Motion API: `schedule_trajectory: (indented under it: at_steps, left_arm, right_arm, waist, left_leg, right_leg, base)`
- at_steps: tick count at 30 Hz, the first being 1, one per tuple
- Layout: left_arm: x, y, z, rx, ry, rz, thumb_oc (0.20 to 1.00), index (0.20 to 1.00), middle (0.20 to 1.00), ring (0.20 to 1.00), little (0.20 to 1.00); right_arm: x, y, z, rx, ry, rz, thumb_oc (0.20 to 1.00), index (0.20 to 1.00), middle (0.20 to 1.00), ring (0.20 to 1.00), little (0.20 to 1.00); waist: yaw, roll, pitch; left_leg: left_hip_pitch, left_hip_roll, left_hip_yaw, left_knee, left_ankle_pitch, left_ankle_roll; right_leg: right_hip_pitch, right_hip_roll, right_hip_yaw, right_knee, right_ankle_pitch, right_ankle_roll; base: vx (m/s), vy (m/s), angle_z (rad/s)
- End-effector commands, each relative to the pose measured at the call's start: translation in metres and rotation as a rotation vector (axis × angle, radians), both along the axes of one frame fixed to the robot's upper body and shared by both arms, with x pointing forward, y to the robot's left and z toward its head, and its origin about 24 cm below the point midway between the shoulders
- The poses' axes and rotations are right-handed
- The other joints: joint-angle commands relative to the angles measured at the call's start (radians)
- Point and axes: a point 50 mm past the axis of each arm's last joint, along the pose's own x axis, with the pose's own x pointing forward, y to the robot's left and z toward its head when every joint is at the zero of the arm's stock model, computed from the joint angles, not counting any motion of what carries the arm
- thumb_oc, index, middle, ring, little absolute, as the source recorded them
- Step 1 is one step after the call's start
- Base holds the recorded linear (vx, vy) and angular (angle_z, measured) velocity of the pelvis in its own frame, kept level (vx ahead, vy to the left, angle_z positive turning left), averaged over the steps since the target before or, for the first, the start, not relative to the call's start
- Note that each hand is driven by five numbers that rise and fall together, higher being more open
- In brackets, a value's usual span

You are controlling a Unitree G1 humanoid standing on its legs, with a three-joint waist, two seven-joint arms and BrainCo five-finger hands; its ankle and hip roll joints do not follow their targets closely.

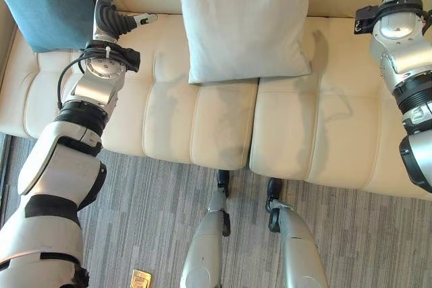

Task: Pick up all the scattered cushions and arrange them neatly on the sofa.

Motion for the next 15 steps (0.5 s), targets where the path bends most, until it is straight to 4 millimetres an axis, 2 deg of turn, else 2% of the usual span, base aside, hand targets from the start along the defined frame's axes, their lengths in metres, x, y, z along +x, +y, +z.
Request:
schedule_trajectory:
  at_steps: [1,2,3,4,5,6,7,8,9,10,12,13,14,15]
  left_arm:
    - [-0.029,0.037,-0.015,0.031,-0.057,0.065,1.0,1.0,1.0,1.0,1.0]
    - [-0.039,0.038,-0.031,0.038,-0.048,0.039,1.0,1.0,1.0,1.0,1.0]
    - [-0.04,0.038,-0.033,0.039,-0.044,0.04,1.0,1.0,1.0,1.0,1.0]
    - [-0.052,0.036,-0.054,0.032,-0.023,0.002,1.0,1.0,1.0,1.0,1.0]
    - [-0.053,0.037,-0.056,0.034,-0.018,0.003,1.0,1.0,1.0,1.0,1.0]
    - [-0.086,0.043,-0.13,-0.041,0.16,-0.029,1.0,1.0,1.0,1.0,1.0]
    - [-0.097,0.044,-0.152,-0.066,0.222,-0.028,1.0,1.0,1.0,1.0,1.0]
    - [-0.098,0.044,-0.153,-0.065,0.224,-0.028,1.0,1.0,1.0,1.0,1.0]
    - [-0.122,0.044,-0.201,-0.166,0.357,-0.01,1.0,1.0,1.0,1.0,1.0]
    - [-0.123,0.044,-0.201,-0.166,0.358,-0.01,1.0,1.0,1.0,1.0,1.0]
    - [-0.145,0.046,-0.231,-0.197,0.47,0.007,1.0,1.0,1.0,1.0,1.0]
    - [-0.175,0.047,-0.268,-0.247,0.611,0.042,1.0,1.0,1.0,1.0,1.0]
    - [-0.19,0.046,-0.287,-0.29,0.682,0.067,1.0,1.0,1.0,1.0,1.0]
    - [-0.203,0.045,-0.3,-0.314,0.73,0.083,1.0,1.0,1.0,1.0,1.0]
  right_arm:
    - [-0.022,-0.019,-0.024,-0.049,-0.07,0.045,1.0,1.0,1.0,1.0,1.0]
    - [-0.031,-0.025,-0.039,-0.075,-0.057,0.056,1.0,1.0,1.0,1.0,1.0]
    - [-0.032,-0.025,-0.042,-0.074,-0.053,0.056,1.0,1.0,1.0,1.0,1.0]
    - [-0.041,-0.032,-0.065,-0.084,-0.023,0.074,1.0,1.0,1.0,1.0,1.0]
    - [-0.042,-0.032,-0.067,-0.083,-0.018,0.074,1.0,1.0,1.0,1.0,1.0]
    - [-0.074,-0.047,-0.138,-0.056,0.102,0.101,1.0,1.0,1.0,1.0,1.0]
    - [-0.083,-0.052,-0.161,-0.039,0.164,0.097,1.0,1.0,1.0,1.0,1.0]
    - [-0.084,-0.052,-0.162,-0.039,0.166,0.096,1.0,1.0,1.0,1.0,1.0]
    - [-0.103,-0.06,-0.208,-0.012,0.309,0.082,1.0,1.0,1.0,1.0,1.0]
    - [-0.104,-0.06,-0.208,-0.012,0.31,0.082,1.0,1.0,1.0,1.0,1.0]
    - [-0.123,-0.064,-0.251,0.017,0.473,0.072,1.0,1.0,1.0,1.0,1.0]
    - [-0.146,-0.067,-0.293,0.036,0.644,0.06,1.0,1.0,1.0,1.0,1.0]
    - [-0.158,-0.066,-0.316,0.062,0.735,0.053,1.0,1.0,1.0,1.0,1.0]
    - [-0.166,-0.066,-0.33,0.064,0.8,0.044,1.0,1.0,1.0,1.0,1.0]
  waist:
    - [0.01,-0.068,-0.042]
    - [0.006,-0.072,-0.047]
    - [0.005,-0.072,-0.052]
    - [0.002,-0.075,-0.052]
    - [0.001,-0.076,-0.058]
    - [-0.019,-0.095,-0.09]
    - [-0.026,-0.102,-0.1]
    - [-0.026,-0.102,-0.102]
    - [-0.038,-0.116,-0.121]
    - [-0.038,-0.117,-0.124]
    - [-0.048,-0.128,-0.145]
    - [-0.06,-0.14,-0.16]
    - [-0.067,-0.148,-0.171]
    - [-0.068,-0.153,-0.183]
  left_leg:
    - [0.198,-0.014,0.053,-0.057,-0.121,-0.082]
    - [0.211,-0.013,0.056,-0.056,-0.13,-0.08]
    - [0.209,-0.013,0.056,-0.058,-0.126,-0.079]
    - [0.227,-0.014,0.06,-0.054,-0.138,-0.076]
    - [0.226,-0.014,0.06,-0.056,-0.134,-0.076]
    - [0.277,-0.014,0.069,-0.054,-0.163,-0.066]
    - [0.294,-0.016,0.073,-0.055,-0.171,-0.063]
    - [0.292,-0.016,0.073,-0.056,-0.167,-0.063]
    - [0.33,-0.017,0.083,-0.056,-0.186,-0.058]
    - [0.328,-0.018,0.083,-0.058,-0.182,-0.057]
    - [0.357,-0.019,0.093,-0.058,-0.194,-0.052]
    - [0.393,-0.019,0.105,-0.056,-0.212,-0.046]
    - [0.41,-0.022,0.113,-0.054,-0.221,-0.04]
    - [0.416,-0.024,0.12,-0.054,-0.224,-0.037]
  right_leg:
    - [0.212,-0.026,0.054,-0.297,0.093,0.105]
    - [0.228,-0.027,0.051,-0.306,0.094,0.105]
    - [0.227,-0.027,0.051,-0.309,0.099,0.105]
    - [0.246,-0.029,0.05,-0.312,0.097,0.106]
    - [0.245,-0.029,0.05,-0.316,0.101,0.106]
    - [0.307,-0.032,0.052,-0.342,0.098,0.112]
    - [0.326,-0.033,0.051,-0.35,0.101,0.116]
    - [0.325,-0.033,0.051,-0.353,0.105,0.116]
    - [0.363,-0.033,0.056,-0.369,0.105,0.119]
    - [0.362,-0.033,0.056,-0.372,0.109,0.119]
    - [0.391,-0.036,0.057,-0.383,0.113,0.123]
    - [0.422,-0.038,0.064,-0.391,0.114,0.129]
    - [0.431,-0.037,0.076,-0.395,0.121,0.132]
    - [0.434,-0.037,0.086,-0.401,0.126,0.135]
  base:
    - [0.06,0.071,-0.03]
    - [0.03,0.033,-0.05]
    - [0.04,0.029,-0.06]
    - [0.01,0.018,-0.07]
    - [0.15,0.049,-0.06]
    - [0.14,0.052,-0.04]
    - [0.14,0.051,-0.02]
    - [0.08,0.062,-0.09]
    - [0.05,0.046,-0.15]
    - [0.09,0.05,-0.24]
    - [0.03,0.054,-0.14]
    - [0.01,0.107,-0.03]
    - [0.01,0.112,-0.07]
    - [-0.01,0.096,-0.21]
